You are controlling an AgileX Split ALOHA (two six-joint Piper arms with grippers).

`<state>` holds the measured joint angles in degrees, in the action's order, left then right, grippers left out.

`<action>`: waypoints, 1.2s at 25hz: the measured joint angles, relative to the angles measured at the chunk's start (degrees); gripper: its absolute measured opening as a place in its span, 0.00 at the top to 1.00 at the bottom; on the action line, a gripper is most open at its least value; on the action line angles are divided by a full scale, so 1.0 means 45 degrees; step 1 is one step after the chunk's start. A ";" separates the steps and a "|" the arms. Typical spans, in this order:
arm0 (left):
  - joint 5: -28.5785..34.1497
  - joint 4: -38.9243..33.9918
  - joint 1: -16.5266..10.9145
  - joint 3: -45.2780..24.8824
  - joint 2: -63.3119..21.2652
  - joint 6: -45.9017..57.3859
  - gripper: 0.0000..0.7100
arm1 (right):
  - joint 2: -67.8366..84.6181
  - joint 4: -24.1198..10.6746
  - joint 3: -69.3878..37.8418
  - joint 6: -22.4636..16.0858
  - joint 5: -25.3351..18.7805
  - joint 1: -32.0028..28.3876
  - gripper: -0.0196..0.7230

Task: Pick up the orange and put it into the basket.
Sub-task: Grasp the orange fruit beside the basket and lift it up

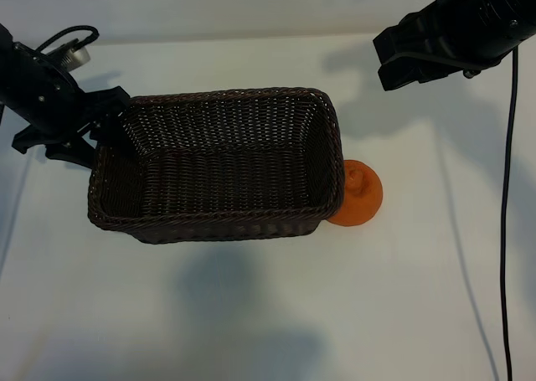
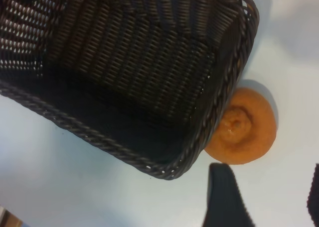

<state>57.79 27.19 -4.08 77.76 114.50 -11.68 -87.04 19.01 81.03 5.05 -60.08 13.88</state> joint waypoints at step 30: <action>0.2123 -0.0437 -0.0253 0.0027 -0.5720 -0.0014 0.26 | 0.0000 0.0000 0.0000 0.0000 0.0000 0.0000 0.42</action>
<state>67.35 25.22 -5.22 77.88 88.76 -11.75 -87.04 19.01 81.03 5.05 -60.08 13.88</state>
